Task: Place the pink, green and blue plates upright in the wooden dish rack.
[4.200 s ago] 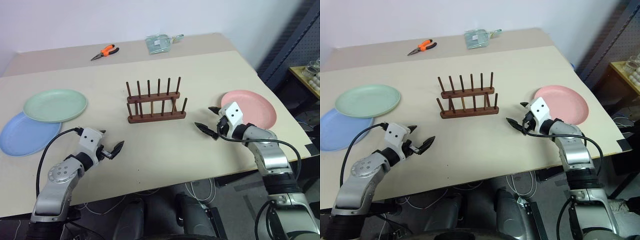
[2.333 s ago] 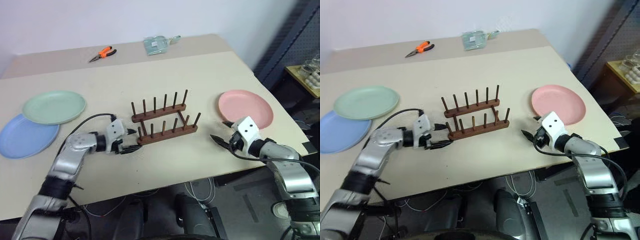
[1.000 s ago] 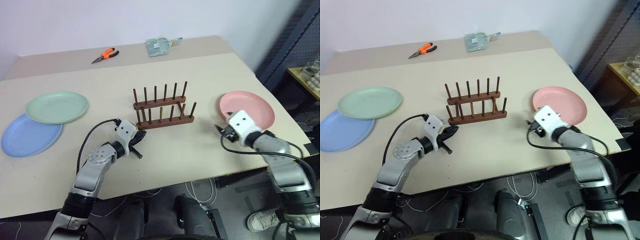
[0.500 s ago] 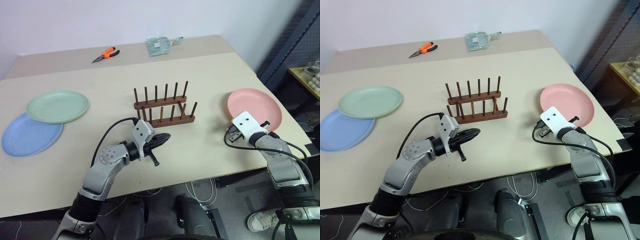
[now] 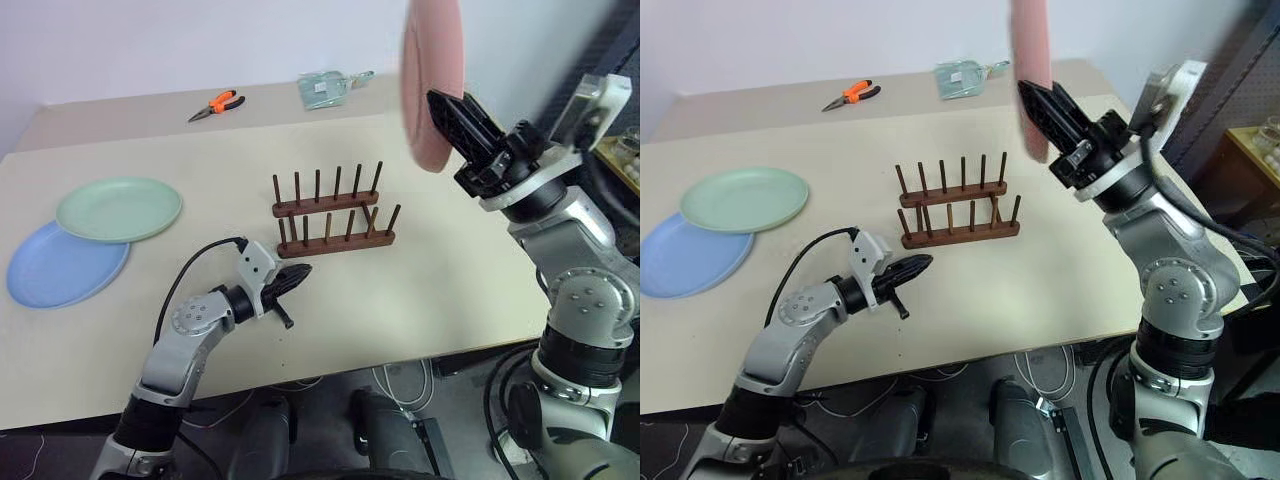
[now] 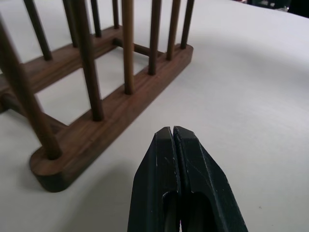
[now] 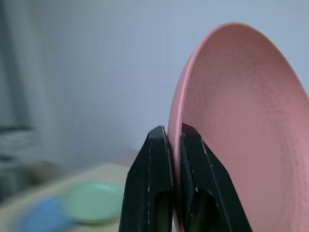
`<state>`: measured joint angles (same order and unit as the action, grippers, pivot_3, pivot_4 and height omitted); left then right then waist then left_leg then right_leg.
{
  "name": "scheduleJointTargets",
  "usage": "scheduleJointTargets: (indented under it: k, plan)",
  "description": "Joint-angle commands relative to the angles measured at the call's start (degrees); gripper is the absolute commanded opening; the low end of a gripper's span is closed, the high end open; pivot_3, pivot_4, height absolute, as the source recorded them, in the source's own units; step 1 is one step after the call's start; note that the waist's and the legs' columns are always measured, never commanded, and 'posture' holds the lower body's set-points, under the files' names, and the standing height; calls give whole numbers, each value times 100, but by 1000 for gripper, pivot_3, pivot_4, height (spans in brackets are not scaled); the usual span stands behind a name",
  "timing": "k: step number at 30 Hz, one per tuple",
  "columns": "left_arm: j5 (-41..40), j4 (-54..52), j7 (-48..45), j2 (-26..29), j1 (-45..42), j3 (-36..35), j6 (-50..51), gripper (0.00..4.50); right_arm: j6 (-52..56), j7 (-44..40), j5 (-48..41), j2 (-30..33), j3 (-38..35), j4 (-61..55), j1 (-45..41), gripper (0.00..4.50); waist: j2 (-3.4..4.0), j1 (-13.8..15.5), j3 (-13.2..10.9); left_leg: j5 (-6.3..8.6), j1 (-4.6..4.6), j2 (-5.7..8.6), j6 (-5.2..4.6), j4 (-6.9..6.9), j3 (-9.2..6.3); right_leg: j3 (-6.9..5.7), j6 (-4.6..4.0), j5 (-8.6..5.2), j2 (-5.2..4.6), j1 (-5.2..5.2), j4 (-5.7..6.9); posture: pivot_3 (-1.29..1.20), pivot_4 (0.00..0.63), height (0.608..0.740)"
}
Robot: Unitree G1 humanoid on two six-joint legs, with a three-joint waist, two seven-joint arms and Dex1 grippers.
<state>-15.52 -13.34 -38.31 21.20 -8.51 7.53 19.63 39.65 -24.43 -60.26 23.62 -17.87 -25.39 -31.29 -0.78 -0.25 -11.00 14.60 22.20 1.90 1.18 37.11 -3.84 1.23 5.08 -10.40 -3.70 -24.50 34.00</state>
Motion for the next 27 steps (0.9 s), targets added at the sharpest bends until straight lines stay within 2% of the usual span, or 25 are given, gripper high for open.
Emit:
scheduleJointTargets:
  k: [1,7,21,24,26,27]
  plan:
    - [-22,-99,48,-22,-6,-77,-113,0,214,203,-448,-10,27,37,-6,50,1,-25,0,0,3,4,0,1,3,3,0,0,-4,-4,1,0,150,739]
    - [-14,-215,123,-38,72,-46,-84,0,297,187,-353,-151,350,594,-6,50,2,-64,-1,0,3,2,0,-2,6,5,0,1,3,-14,10,0,150,739]
    - [-51,-342,192,8,214,-75,-56,0,510,466,-871,-331,131,1458,-213,50,5,-59,-2,0,7,1,0,-2,6,5,0,1,5,-19,11,0,150,739]
    - [-84,-351,180,21,223,-89,-22,0,470,335,-545,-209,246,1483,-168,1020,5,-57,-2,0,8,2,0,-3,7,6,0,1,5,-20,11,0,150,739]
    - [-164,-374,163,19,236,-120,54,0,332,294,-182,-92,328,1481,-197,2000,5,-57,-2,0,9,2,0,-2,7,5,0,1,5,-21,10,0,150,739]
    - [-217,-393,184,5,249,-163,103,258,128,217,221,61,437,1471,-213,2493,5,-57,-2,0,9,2,0,-2,6,5,0,1,5,-21,10,0,150,739]
